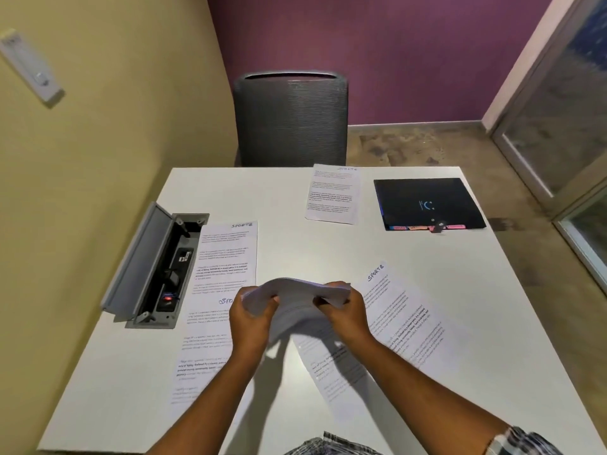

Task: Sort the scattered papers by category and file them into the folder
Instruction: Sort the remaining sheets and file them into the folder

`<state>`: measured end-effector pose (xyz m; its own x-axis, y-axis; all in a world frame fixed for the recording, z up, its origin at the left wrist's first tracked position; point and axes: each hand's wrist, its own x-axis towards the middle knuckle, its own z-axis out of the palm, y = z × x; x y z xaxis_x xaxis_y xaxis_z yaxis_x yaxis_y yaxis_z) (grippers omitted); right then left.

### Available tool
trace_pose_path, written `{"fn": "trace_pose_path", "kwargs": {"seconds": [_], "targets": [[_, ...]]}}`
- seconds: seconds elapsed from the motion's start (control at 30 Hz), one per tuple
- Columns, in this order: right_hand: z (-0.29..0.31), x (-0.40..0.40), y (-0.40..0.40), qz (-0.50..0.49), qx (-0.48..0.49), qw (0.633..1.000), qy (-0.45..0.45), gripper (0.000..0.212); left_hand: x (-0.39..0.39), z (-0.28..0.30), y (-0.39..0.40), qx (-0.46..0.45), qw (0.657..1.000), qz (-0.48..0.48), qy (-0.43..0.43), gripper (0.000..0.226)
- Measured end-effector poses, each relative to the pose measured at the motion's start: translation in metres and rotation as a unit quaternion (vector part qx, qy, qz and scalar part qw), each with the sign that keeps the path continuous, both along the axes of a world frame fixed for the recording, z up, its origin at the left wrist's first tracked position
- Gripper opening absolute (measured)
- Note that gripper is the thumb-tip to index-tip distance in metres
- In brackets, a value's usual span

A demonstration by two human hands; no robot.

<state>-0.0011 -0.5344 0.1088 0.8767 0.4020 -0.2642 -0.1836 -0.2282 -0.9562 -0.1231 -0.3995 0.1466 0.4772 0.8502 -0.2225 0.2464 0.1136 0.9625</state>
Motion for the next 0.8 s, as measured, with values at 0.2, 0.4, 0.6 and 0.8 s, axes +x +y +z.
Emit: {"fn": "trace_pose_path", "kwargs": {"seconds": [0.2, 0.4, 0.6, 0.8], "targets": [[0.002, 0.001, 0.001, 0.015, 0.025, 0.999, -0.031, 0.052, 0.001, -0.005, 0.007, -0.01, 1.0, -0.003, -0.001, 0.044], [0.003, 0.002, 0.003, -0.008, 0.025, 1.0, 0.014, 0.038, 0.004, -0.01, 0.009, -0.049, 0.999, -0.003, 0.002, 0.042], [-0.002, -0.003, -0.002, 0.013, 0.027, 0.999, 0.041, 0.035, -0.004, -0.015, 0.022, -0.065, 0.998, -0.024, 0.011, 0.039], [0.008, -0.012, 0.001, -0.007, 0.053, 0.998, -0.014, 0.043, 0.0, -0.015, 0.025, -0.063, 0.998, -0.019, 0.018, 0.028]]}}
